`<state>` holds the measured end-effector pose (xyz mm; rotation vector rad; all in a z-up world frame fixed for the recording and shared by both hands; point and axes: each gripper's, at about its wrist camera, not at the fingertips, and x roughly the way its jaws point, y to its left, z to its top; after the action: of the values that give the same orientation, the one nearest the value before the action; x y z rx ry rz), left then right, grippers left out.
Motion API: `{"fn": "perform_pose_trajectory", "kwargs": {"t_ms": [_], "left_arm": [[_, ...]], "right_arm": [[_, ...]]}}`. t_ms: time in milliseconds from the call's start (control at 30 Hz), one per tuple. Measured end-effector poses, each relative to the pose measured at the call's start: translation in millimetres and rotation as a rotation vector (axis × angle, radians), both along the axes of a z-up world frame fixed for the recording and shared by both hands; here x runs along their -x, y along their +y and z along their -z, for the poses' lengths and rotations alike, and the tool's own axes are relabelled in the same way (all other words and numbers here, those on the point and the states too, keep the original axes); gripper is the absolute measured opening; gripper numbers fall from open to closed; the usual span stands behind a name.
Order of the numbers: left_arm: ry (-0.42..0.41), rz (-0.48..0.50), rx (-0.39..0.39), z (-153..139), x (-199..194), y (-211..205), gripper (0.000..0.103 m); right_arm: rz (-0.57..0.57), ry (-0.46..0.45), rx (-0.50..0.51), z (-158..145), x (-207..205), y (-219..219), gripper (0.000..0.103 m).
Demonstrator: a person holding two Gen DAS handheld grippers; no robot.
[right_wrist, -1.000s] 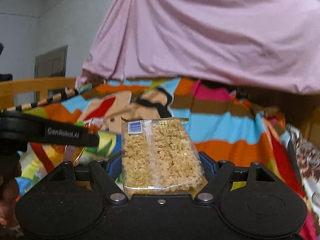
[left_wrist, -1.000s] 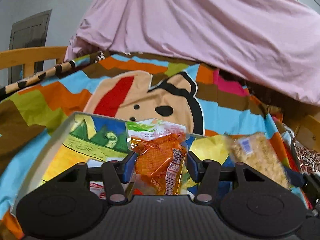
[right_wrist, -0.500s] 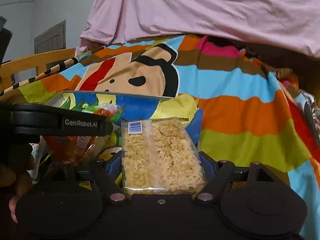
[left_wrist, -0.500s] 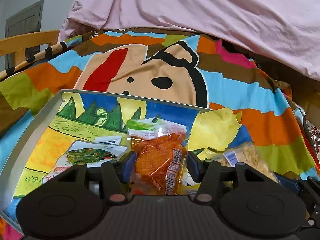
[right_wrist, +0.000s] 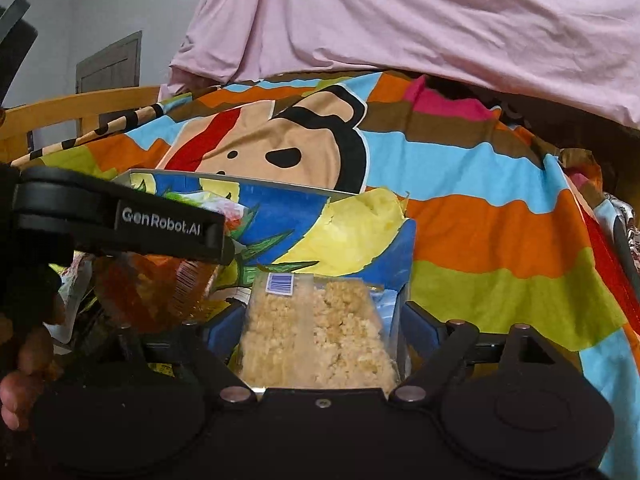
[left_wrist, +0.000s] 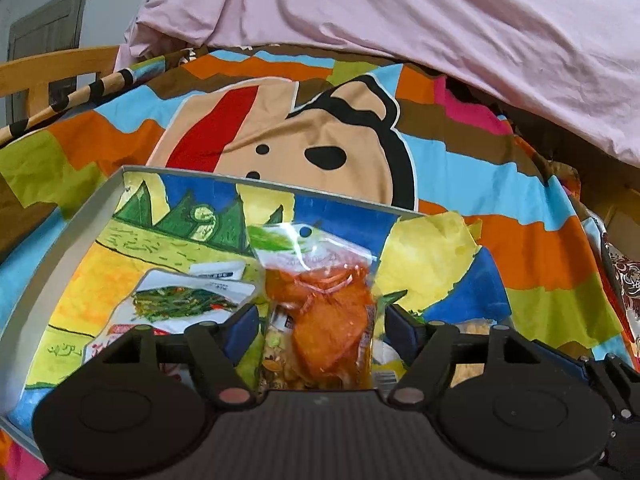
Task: Organize snacks
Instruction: 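Lower the orange snack into the tray with the left tool while the right tool lowers the rice bar in, then open both tools to release the snacks in the tray and withdraw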
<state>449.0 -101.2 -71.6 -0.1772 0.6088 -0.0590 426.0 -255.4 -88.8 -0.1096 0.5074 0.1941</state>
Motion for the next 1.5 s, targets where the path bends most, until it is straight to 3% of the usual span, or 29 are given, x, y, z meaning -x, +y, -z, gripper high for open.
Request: {"fn": "perform_pose_trajectory", "kwargs": {"t_ms": [233, 433, 767, 1233, 1500], "left_arm": [[-0.046, -0.015, 0.062, -14, 11, 11, 0.088], [-0.113, -0.043, 0.081, -39, 35, 28, 0.096], [-0.218, -0.125, 0.077, -80, 93, 60, 0.102], [-0.415, -0.11, -0.037, -122, 202, 67, 0.102], [-0.463, -0.098, -0.098, -133, 243, 73, 0.103]], "right_arm": [[-0.002, -0.034, -0.034, -10, 6, -2, 0.095], [0.009, -0.102, -0.09, -36, 24, -9, 0.099], [0.004, -0.301, -0.053, -84, 86, -7, 0.102], [-0.056, -0.518, -0.039, -133, 189, 4, 0.102], [-0.006, -0.562, 0.004, -138, 240, 6, 0.102]]}}
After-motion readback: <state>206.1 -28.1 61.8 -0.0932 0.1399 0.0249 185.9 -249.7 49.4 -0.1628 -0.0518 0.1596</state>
